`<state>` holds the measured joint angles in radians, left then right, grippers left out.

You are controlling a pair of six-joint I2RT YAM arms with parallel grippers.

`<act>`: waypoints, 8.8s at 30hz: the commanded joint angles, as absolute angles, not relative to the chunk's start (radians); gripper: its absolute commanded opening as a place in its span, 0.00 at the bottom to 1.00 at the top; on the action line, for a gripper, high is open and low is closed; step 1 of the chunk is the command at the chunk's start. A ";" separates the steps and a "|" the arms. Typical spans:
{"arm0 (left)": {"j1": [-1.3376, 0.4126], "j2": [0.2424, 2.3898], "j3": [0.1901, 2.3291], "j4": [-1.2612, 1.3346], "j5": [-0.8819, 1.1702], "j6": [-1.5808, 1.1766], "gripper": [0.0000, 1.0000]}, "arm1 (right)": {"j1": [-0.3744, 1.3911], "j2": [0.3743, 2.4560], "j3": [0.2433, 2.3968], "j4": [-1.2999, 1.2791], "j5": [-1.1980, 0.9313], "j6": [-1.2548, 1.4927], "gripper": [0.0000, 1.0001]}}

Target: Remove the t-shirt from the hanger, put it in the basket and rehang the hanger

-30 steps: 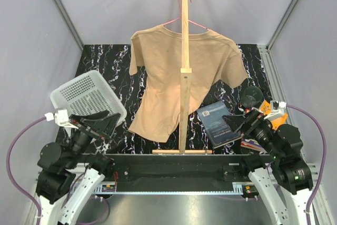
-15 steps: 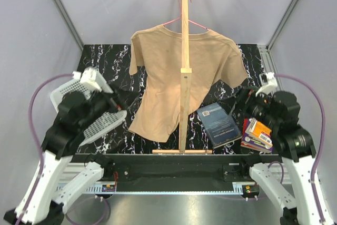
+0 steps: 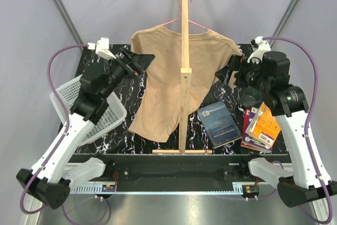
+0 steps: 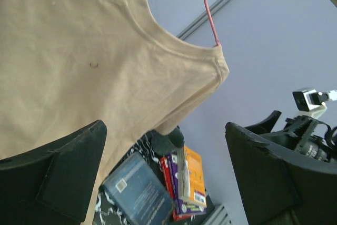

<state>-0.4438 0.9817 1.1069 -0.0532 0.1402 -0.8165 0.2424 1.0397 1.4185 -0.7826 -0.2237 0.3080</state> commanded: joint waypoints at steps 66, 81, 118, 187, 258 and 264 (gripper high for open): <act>-0.440 0.991 1.221 0.090 0.121 -0.408 0.99 | 0.245 1.322 1.433 0.025 -0.611 -0.181 0.00; -0.443 0.980 1.210 0.104 0.129 -0.397 0.99 | 0.245 1.311 1.592 -0.155 -0.614 -0.354 0.00; -0.442 1.032 1.212 0.143 0.160 -0.411 0.99 | 0.268 1.376 1.703 -0.100 -0.637 -0.907 0.00; -0.383 1.453 1.390 0.175 0.388 -0.519 0.00 | 0.331 1.263 1.088 0.029 -0.703 0.271 0.42; -0.382 1.226 1.278 0.212 0.328 -0.508 0.00 | 0.330 0.723 0.535 0.318 0.291 0.805 0.00; -0.376 1.200 1.269 0.201 0.322 -0.491 0.00 | 0.328 0.748 0.613 0.129 0.350 0.832 0.00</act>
<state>-0.3859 1.2510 1.2602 0.1284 0.3252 -0.5056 0.3290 0.7277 0.5526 0.2176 0.2501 0.7662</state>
